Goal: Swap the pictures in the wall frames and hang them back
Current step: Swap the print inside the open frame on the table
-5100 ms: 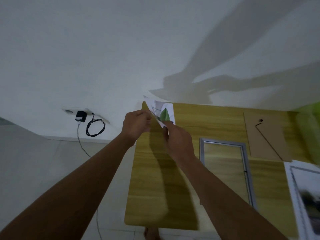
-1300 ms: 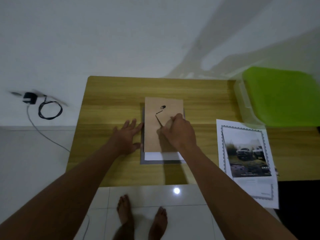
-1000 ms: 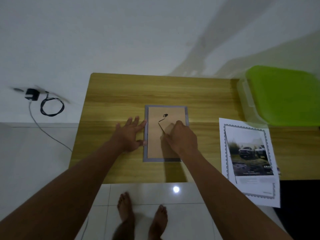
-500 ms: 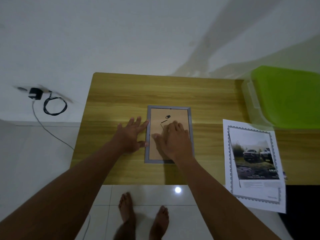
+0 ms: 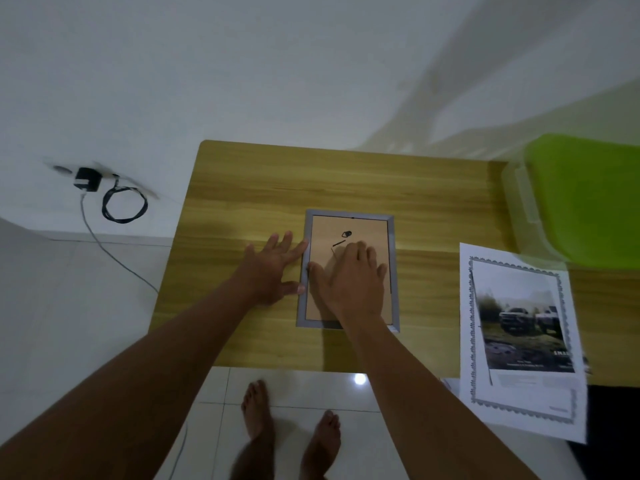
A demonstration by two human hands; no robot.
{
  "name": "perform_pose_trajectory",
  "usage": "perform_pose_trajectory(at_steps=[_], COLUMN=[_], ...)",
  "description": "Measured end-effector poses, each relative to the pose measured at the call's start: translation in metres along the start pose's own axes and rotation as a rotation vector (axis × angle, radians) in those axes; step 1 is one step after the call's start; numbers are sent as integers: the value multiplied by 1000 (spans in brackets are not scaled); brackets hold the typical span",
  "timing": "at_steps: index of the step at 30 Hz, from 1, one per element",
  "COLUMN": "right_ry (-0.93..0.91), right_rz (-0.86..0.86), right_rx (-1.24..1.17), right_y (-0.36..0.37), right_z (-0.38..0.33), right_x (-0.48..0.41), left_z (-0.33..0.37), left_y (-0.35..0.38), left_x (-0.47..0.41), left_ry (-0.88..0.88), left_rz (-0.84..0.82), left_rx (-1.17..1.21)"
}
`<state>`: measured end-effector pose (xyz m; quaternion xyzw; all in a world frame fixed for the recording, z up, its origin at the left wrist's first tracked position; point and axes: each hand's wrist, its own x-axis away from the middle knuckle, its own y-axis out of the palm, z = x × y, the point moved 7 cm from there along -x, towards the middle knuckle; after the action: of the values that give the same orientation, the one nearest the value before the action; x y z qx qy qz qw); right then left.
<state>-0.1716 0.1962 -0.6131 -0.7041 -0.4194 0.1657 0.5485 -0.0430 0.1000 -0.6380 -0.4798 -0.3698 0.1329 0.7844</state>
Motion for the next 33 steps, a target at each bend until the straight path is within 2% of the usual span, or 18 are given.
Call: perform_pose_trajectory(at_steps=[16, 22, 27, 33], right_ry=[-15, -214, -305, -371], right_rz=[66, 69, -126, -142], right_rx=[41, 64, 78, 197], right_y=[-7, -33, -42, -41], right_z=[0, 10, 15, 12], right_x=[-6, -32, -64, -70], left_z=[2, 0, -1, -1], left_y=[-2, 0, 0, 0], left_x=[2, 1, -1, -1], left_ry=[5, -6, -10, -17], left_rz=[6, -1, -10, -16], left_rx=[13, 21, 9, 27])
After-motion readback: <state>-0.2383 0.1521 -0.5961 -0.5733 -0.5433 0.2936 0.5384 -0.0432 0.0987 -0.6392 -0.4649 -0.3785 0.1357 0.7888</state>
